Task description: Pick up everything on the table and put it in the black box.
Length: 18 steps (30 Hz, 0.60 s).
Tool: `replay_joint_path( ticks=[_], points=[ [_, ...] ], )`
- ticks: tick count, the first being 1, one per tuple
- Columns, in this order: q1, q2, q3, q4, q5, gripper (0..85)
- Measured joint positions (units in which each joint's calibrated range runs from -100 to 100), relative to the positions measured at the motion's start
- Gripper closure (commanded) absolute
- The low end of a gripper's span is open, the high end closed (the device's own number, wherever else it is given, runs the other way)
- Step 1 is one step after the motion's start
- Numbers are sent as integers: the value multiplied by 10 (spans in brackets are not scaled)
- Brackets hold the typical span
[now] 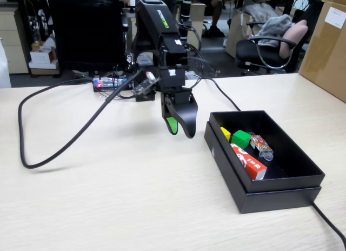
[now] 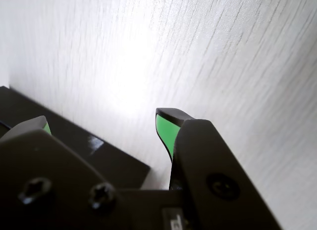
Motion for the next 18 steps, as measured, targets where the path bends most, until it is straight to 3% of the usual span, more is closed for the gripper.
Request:
replay_joint_path(
  ticks=[9, 18],
  points=[
    [-16, -352, -340, 76, -12, 370],
    [-19, -453, -477, 195, -33, 368]
  ],
)
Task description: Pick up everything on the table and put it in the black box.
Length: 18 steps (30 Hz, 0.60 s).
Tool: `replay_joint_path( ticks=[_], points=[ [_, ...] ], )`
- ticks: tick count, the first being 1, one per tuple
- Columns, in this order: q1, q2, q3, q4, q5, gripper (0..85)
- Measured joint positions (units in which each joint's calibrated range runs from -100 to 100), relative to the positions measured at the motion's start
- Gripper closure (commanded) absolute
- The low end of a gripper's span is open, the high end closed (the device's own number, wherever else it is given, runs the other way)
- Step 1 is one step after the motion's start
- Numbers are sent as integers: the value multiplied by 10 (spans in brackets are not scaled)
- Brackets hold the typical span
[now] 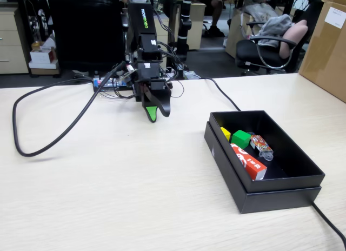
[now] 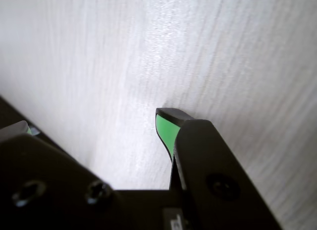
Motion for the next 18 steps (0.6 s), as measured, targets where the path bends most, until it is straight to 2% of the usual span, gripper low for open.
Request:
replay_joint_path(
  ticks=[3, 9, 13, 18],
  points=[
    [3, -8, -31, 67, 0, 367],
    [5, -30, -60, 92, 1, 366],
    [2, -32, -107, 167, 1, 366],
    [3, -32, -113, 182, 1, 360]
  ],
)
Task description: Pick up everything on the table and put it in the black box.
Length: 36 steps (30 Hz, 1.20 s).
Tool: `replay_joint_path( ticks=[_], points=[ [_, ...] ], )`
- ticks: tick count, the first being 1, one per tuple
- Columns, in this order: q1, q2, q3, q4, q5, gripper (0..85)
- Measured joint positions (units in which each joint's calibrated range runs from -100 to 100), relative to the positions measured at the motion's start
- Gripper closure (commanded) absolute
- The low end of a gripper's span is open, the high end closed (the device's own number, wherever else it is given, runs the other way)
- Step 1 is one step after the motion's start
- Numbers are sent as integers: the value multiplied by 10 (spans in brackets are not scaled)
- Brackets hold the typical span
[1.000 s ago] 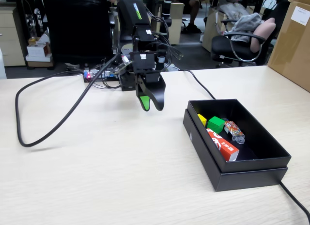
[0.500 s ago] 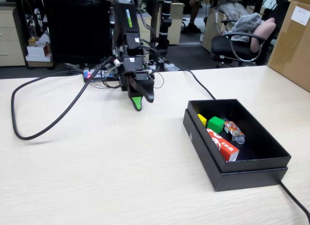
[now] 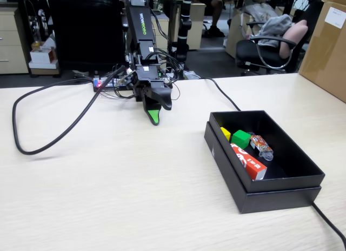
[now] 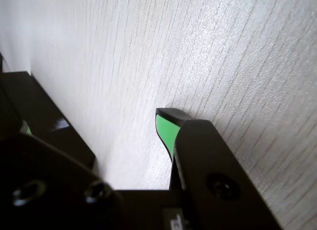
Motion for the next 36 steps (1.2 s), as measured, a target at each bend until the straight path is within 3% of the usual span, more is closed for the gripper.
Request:
replay_joint_path(
  ticks=[16, 36],
  points=[
    [1, 0, -15, 12, 48, 367],
    [-7, 0, -18, 12, 50, 368]
  ],
)
